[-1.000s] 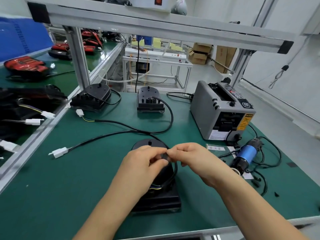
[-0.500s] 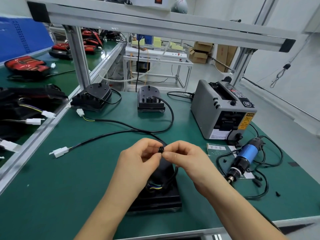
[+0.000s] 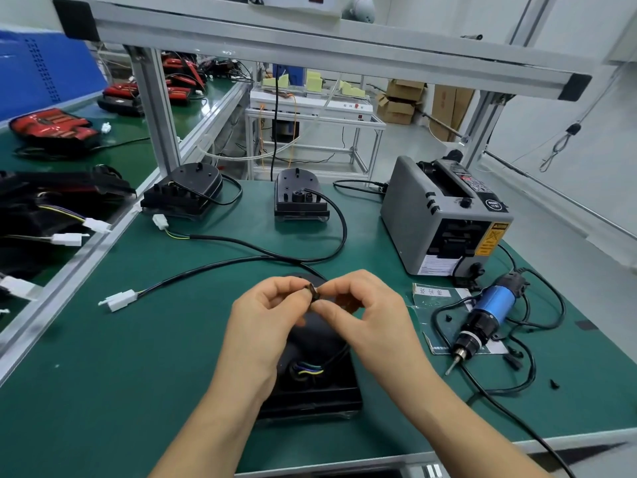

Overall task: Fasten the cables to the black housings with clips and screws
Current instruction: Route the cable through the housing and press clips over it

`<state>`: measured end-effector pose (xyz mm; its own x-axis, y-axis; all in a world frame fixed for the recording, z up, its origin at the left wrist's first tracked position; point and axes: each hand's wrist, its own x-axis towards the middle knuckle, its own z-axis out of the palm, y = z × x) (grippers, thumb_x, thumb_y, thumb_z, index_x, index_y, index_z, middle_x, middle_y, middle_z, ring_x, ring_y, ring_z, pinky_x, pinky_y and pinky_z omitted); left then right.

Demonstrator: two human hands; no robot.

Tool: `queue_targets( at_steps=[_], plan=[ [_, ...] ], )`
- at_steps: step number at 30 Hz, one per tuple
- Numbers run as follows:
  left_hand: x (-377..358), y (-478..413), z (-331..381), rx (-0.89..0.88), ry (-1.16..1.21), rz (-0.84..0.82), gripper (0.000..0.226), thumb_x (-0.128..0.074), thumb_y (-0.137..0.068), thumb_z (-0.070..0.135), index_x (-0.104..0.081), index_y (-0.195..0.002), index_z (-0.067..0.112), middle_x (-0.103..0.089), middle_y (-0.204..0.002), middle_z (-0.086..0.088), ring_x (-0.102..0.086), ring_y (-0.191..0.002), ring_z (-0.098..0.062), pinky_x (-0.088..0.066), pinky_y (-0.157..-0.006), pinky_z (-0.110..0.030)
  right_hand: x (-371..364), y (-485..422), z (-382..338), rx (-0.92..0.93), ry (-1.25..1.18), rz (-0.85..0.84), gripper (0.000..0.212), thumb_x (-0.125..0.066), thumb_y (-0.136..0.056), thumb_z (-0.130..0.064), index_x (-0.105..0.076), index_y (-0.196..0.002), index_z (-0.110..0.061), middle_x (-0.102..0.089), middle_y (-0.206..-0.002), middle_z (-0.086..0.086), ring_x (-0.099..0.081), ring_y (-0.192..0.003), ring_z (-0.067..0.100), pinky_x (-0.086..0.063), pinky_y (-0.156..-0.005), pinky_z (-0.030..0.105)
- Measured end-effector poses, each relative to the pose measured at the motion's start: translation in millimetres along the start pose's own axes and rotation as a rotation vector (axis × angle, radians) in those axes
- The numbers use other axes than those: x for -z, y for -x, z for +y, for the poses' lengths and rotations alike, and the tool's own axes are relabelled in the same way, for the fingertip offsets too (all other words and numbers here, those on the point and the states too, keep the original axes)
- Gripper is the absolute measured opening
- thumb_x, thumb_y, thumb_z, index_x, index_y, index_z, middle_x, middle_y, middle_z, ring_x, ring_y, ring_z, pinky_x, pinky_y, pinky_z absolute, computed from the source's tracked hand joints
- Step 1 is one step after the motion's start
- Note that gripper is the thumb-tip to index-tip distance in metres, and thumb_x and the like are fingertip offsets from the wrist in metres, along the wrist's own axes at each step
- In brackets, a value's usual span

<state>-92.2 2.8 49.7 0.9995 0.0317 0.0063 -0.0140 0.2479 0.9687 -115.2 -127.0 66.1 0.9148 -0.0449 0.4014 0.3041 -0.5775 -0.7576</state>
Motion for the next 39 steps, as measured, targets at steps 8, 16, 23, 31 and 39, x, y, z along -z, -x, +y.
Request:
queue_targets(
  at_steps=[8, 16, 23, 31, 39],
  plan=[
    [-1.4, 4.2, 2.4, -0.013, -0.054, -0.016, 0.022, -0.062, -0.081, 0.001, -0.068, -0.070, 0.019, -0.062, -0.062, 0.007, -0.048, -0.055, -0.005, -0.043, -0.056, -0.015, -3.4, -0.3, -4.6, -0.137, -0.124, 0.000, 0.017, -0.071, -0.076, -0.011, -0.063, -0.069, -0.025, -0.062, -0.071, -0.009, -0.054, -0.064, 0.003, -0.044, -0.062, 0.016],
    [27.1, 32.5, 9.9, -0.262, -0.598, -0.203, 0.006, -0.069, -0.076, 0.033, -0.063, -0.080, 0.031, -0.063, -0.085, 0.014, -0.059, -0.078, -0.003, -0.042, -0.067, -0.011, 17.2, 11.9, -2.4, -0.350, -0.345, -0.083, 0.021, -0.068, -0.075, -0.002, -0.063, -0.061, -0.017, -0.058, -0.056, -0.009, -0.048, -0.054, 0.003, -0.040, -0.055, 0.013],
    [29.4, 58.1, -20.7, -0.571, -0.964, -0.121, 0.031, -0.056, -0.069, 0.055, -0.069, -0.083, 0.031, -0.052, -0.087, 0.019, -0.042, -0.088, -0.001, -0.035, -0.070, -0.013, 25.0, 49.4, 3.9, -0.466, -0.132, -0.260, 0.017, -0.073, -0.072, -0.011, -0.065, -0.060, -0.019, -0.059, -0.054, -0.006, -0.047, -0.052, 0.007, -0.040, -0.055, 0.022],
    [25.5, 54.7, -26.3, -0.603, -0.882, -0.040, 0.012, -0.056, -0.073, 0.041, -0.064, -0.073, 0.032, -0.050, -0.083, 0.020, -0.043, -0.084, -0.004, -0.037, -0.067, -0.014, 14.3, 53.0, 0.9, -0.375, 0.131, -0.179, 0.010, -0.070, -0.070, -0.028, -0.063, -0.064, -0.023, -0.060, -0.059, -0.017, -0.050, -0.052, 0.001, -0.038, -0.056, 0.017],
    [26.2, 54.7, -26.9, -0.566, -0.849, -0.045, 0.007, -0.056, -0.073, 0.039, -0.060, -0.072, 0.033, -0.051, -0.085, 0.021, -0.047, -0.085, -0.007, -0.040, -0.065, -0.020, 7.9, 47.1, -1.9, -0.220, 0.274, -0.130, 0.013, -0.067, -0.070, -0.038, -0.059, -0.062, -0.033, -0.061, -0.073, -0.023, -0.057, -0.070, 0.000, -0.043, -0.062, 0.016]
  ],
)
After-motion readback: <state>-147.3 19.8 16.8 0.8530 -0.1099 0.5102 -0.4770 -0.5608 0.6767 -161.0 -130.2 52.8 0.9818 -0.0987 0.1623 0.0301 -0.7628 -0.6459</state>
